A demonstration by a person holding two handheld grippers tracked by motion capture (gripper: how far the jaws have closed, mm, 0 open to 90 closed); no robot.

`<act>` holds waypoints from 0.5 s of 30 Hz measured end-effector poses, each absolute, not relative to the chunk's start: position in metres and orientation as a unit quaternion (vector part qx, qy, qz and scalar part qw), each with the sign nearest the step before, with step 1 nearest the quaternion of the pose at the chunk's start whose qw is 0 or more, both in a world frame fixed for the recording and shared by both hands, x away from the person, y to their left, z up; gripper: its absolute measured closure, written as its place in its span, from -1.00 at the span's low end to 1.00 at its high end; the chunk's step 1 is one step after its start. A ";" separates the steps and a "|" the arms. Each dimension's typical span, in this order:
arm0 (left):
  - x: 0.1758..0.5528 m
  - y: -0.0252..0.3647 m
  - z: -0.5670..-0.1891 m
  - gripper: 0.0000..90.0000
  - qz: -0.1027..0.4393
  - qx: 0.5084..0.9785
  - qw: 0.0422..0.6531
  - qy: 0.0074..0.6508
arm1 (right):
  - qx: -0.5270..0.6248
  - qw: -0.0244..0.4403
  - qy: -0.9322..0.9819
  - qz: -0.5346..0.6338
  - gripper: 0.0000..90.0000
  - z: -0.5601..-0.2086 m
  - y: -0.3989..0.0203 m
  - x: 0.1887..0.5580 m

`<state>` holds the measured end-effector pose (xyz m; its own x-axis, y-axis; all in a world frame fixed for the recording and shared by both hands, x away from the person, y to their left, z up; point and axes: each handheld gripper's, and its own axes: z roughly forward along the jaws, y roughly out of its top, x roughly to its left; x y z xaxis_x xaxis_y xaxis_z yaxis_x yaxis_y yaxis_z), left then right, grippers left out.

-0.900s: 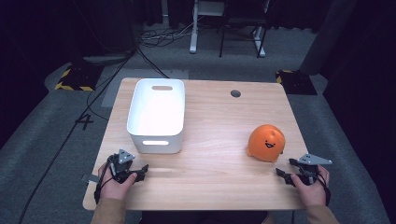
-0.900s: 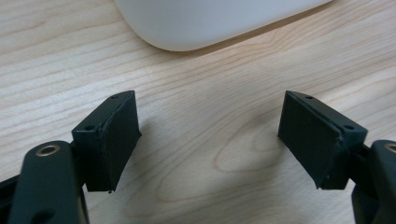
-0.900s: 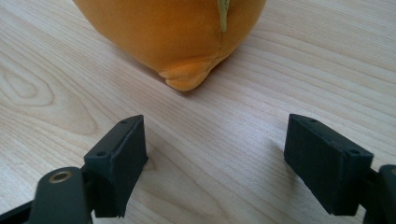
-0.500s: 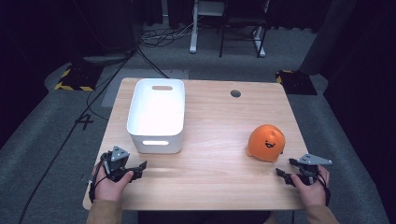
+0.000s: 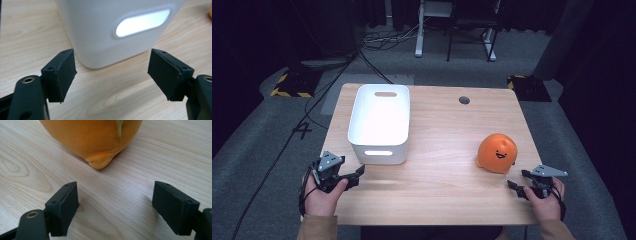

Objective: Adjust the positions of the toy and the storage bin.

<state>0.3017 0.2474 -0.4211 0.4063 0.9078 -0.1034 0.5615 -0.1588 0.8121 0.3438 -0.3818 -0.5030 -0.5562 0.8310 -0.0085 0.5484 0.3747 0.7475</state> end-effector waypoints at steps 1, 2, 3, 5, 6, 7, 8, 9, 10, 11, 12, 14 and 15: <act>0.301 0.247 -0.418 -0.49 0.212 0.729 0.415 0.501 | 0.428 0.196 0.806 0.360 -0.52 -0.503 -0.382 0.344; 0.302 0.248 -0.412 -0.50 0.208 0.728 0.423 0.498 | 0.428 0.197 0.806 0.360 -0.52 -0.503 -0.382 0.344; 0.303 0.249 -0.409 -0.52 0.209 0.729 0.426 0.494 | 0.428 0.197 0.805 0.360 -0.52 -0.503 -0.382 0.344; 0.304 0.250 -0.401 -0.52 0.210 0.724 0.435 0.492 | 0.428 0.197 0.806 0.360 -0.52 -0.503 -0.382 0.344; 0.304 0.250 -0.401 -0.52 0.210 0.724 0.435 0.492 | 0.428 0.197 0.806 0.360 -0.52 -0.503 -0.382 0.344; 0.306 0.252 -0.394 -0.53 0.215 0.724 0.437 0.489 | 0.428 0.196 0.805 0.360 -0.52 -0.503 -0.382 0.344; 0.306 0.252 -0.394 -0.53 0.215 0.724 0.437 0.489 | 0.428 0.196 0.805 0.360 -0.52 -0.503 -0.382 0.344; 0.308 0.252 -0.388 -0.54 0.220 0.724 0.436 0.487 | 0.428 0.197 0.806 0.359 -0.52 -0.503 -0.382 0.344; 0.308 0.252 -0.388 -0.55 0.220 0.724 0.436 0.487 | 0.428 0.197 0.806 0.359 -0.52 -0.503 -0.382 0.344; 0.311 0.253 -0.382 -0.55 0.229 0.726 0.433 0.483 | 0.427 0.197 0.806 0.360 -0.52 -0.503 -0.382 0.344; 0.311 0.254 -0.381 -0.55 0.233 0.725 0.433 0.481 | 0.428 0.197 0.806 0.360 -0.52 -0.503 -0.382 0.344; 0.314 0.256 -0.377 -0.55 0.234 0.719 0.439 0.485 | 0.427 0.197 0.806 0.360 -0.52 -0.503 -0.382 0.344; 0.315 0.258 -0.376 -0.55 0.233 0.718 0.441 0.485 | 0.428 0.197 0.806 0.359 -0.52 -0.503 -0.382 0.344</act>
<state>0.3153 0.2579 -0.3762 0.4199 0.9028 -0.0926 0.4914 -0.1404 0.8595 0.3438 -0.3818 -0.5031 -0.5563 0.8309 -0.0090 0.5482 0.3751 0.7475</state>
